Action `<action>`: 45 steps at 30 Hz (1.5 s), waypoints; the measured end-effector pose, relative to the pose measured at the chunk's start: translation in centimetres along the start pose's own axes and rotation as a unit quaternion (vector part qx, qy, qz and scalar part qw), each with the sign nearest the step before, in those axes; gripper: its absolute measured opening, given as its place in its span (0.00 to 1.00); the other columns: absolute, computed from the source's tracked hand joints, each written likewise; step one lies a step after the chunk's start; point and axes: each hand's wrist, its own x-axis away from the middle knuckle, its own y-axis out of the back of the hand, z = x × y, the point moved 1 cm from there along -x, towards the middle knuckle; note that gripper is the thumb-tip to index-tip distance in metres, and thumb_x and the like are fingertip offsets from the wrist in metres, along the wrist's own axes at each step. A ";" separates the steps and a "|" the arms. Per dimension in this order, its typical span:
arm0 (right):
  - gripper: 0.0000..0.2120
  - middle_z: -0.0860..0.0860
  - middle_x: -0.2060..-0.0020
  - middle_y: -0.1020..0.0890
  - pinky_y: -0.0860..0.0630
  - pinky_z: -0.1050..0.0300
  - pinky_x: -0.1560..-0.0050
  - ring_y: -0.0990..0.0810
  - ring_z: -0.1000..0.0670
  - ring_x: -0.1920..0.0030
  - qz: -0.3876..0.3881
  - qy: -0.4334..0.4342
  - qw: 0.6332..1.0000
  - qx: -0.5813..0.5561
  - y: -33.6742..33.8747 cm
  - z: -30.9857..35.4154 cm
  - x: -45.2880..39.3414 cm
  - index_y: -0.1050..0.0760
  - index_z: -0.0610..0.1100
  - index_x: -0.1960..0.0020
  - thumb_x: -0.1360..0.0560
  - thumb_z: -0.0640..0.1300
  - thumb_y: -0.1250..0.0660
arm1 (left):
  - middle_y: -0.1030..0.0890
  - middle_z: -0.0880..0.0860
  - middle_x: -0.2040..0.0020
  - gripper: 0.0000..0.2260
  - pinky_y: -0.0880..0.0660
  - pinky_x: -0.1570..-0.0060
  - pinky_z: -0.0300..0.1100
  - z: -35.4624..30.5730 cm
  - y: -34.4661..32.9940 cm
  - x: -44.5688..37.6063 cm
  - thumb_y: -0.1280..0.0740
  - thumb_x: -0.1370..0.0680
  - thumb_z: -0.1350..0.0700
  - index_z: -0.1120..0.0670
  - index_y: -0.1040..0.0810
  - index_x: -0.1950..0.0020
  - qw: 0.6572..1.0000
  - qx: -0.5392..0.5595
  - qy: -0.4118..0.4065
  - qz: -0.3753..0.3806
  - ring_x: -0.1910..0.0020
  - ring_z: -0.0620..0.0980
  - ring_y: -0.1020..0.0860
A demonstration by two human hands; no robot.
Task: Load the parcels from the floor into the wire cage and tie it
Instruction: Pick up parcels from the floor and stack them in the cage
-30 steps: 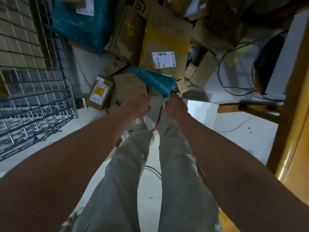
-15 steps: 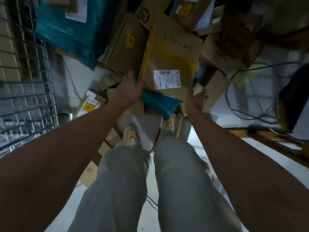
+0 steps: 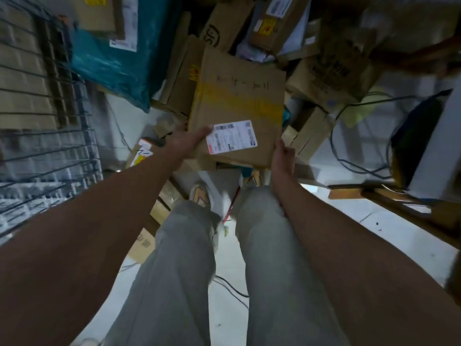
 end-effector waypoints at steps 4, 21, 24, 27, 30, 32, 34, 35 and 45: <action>0.26 0.48 0.42 0.19 0.22 0.41 0.38 0.19 0.44 0.45 0.124 -0.010 0.992 0.009 4.8 2.7 11.6 0.29 0.54 0.41 0.26 0.73 0.44 | 0.13 0.53 0.46 0.45 0.18 0.44 0.58 0.2 4.8 12.1 0.19 0.44 0.29 0.52 0.22 0.34 0.998 0.059 0.011 0.010 0.49 0.55 0.13; 0.29 0.50 0.34 0.23 0.21 0.51 0.44 0.22 0.47 0.39 0.312 0.422 0.829 0.192 11.0 25.2 52.2 0.36 0.54 0.24 0.19 0.69 0.49 | 0.16 0.53 0.43 0.42 0.16 0.53 0.52 -2.7 26.3 54.7 0.31 0.35 0.21 0.50 0.23 0.33 0.927 0.238 -0.176 -0.231 0.47 0.55 0.16; 0.26 0.51 0.37 0.23 0.23 0.58 0.48 0.21 0.52 0.44 0.381 0.461 0.765 0.240 9.1 25.3 56.8 0.36 0.54 0.24 0.17 0.65 0.50 | 0.14 0.52 0.44 0.37 0.15 0.54 0.52 2.2 26.0 59.0 0.31 0.31 0.26 0.47 0.25 0.30 0.893 0.317 -0.158 -0.278 0.50 0.52 0.14; 0.31 0.49 0.34 0.24 0.22 0.40 0.39 0.22 0.44 0.39 0.411 0.471 0.715 0.313 6.3 23.8 59.6 0.36 0.59 0.25 0.22 0.73 0.49 | 0.16 0.56 0.42 0.33 0.18 0.66 0.44 7.2 24.1 61.9 0.35 0.23 0.31 0.50 0.32 0.24 0.860 0.355 -0.112 -0.349 0.54 0.54 0.15; 0.29 0.48 0.39 0.21 0.20 0.42 0.43 0.21 0.45 0.45 0.424 0.479 0.678 0.364 5.2 20.6 61.8 0.32 0.58 0.27 0.21 0.72 0.49 | 0.17 0.58 0.41 0.35 0.16 0.65 0.51 11.8 22.4 63.5 0.36 0.23 0.30 0.53 0.33 0.26 0.843 0.383 -0.073 -0.370 0.54 0.56 0.15; 0.26 0.49 0.44 0.21 0.23 0.53 0.52 0.22 0.51 0.50 0.450 0.490 0.650 0.368 5.7 18.5 63.0 0.31 0.55 0.28 0.18 0.67 0.49 | 0.18 0.56 0.43 0.34 0.15 0.64 0.52 14.5 21.0 64.4 0.37 0.23 0.30 0.53 0.33 0.28 0.838 0.391 -0.071 -0.374 0.54 0.55 0.15; 0.26 0.50 0.43 0.21 0.26 0.57 0.56 0.22 0.53 0.50 0.470 0.498 0.622 0.380 5.8 16.3 64.3 0.31 0.54 0.27 0.18 0.66 0.49 | 0.18 0.55 0.44 0.33 0.16 0.66 0.48 17.4 20.0 65.4 0.37 0.22 0.30 0.53 0.34 0.28 0.825 0.405 -0.063 -0.390 0.55 0.53 0.16; 0.27 0.50 0.42 0.20 0.25 0.56 0.55 0.21 0.52 0.48 0.472 0.499 0.610 0.396 5.5 15.1 65.0 0.31 0.55 0.27 0.18 0.67 0.49 | 0.18 0.55 0.44 0.34 0.17 0.67 0.47 18.9 19.7 65.7 0.37 0.22 0.30 0.54 0.33 0.28 0.817 0.419 -0.058 -0.393 0.55 0.53 0.16; 0.30 0.51 0.47 0.18 0.17 0.44 0.50 0.17 0.47 0.49 0.476 0.527 0.537 0.454 1.7 2.7 71.9 0.28 0.58 0.32 0.23 0.75 0.50 | 0.17 0.56 0.45 0.33 0.15 0.63 0.52 33.7 19.0 68.0 0.36 0.23 0.30 0.53 0.33 0.29 0.763 0.486 -0.041 -0.425 0.55 0.56 0.15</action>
